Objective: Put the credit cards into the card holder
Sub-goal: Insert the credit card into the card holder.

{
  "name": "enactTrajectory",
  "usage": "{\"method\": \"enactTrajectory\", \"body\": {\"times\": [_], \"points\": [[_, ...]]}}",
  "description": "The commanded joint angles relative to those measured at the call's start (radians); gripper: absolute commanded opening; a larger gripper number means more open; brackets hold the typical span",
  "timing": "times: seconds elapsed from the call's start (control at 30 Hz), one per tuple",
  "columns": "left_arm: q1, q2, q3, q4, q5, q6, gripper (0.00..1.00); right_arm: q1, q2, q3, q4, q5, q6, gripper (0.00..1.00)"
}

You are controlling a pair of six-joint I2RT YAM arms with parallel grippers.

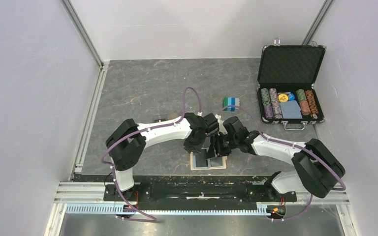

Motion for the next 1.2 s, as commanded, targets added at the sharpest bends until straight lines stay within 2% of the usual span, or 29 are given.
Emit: {"method": "enactTrajectory", "body": {"times": [0.0,0.13,0.37,0.5,0.7,1.0,1.1,1.17], "points": [[0.001,-0.064,-0.017,0.138,0.122,0.03,0.3,0.006,-0.057,0.043,-0.093,0.099,-0.083,0.46],[0.001,-0.042,-0.051,0.247,0.234,0.002,0.29,0.006,-0.073,0.034,-0.158,0.16,-0.126,0.51],[0.001,0.037,-0.064,0.244,0.225,0.003,0.19,0.005,-0.097,0.025,-0.224,0.25,-0.155,0.56],[0.001,0.047,-0.07,0.213,0.184,0.006,0.13,0.005,-0.101,0.017,-0.231,0.257,-0.148,0.54],[0.002,0.047,-0.074,0.171,0.134,0.008,0.1,0.005,-0.109,0.015,-0.263,0.296,-0.144,0.49],[-0.001,0.048,-0.073,0.168,0.134,0.012,0.08,0.005,-0.11,0.008,-0.272,0.306,-0.159,0.49],[0.001,0.029,-0.07,0.181,0.139,0.014,0.12,0.005,-0.103,0.006,-0.251,0.278,-0.156,0.48],[0.005,-0.002,-0.081,0.207,0.154,0.004,0.18,0.005,-0.108,0.01,-0.248,0.273,-0.154,0.48]]}}
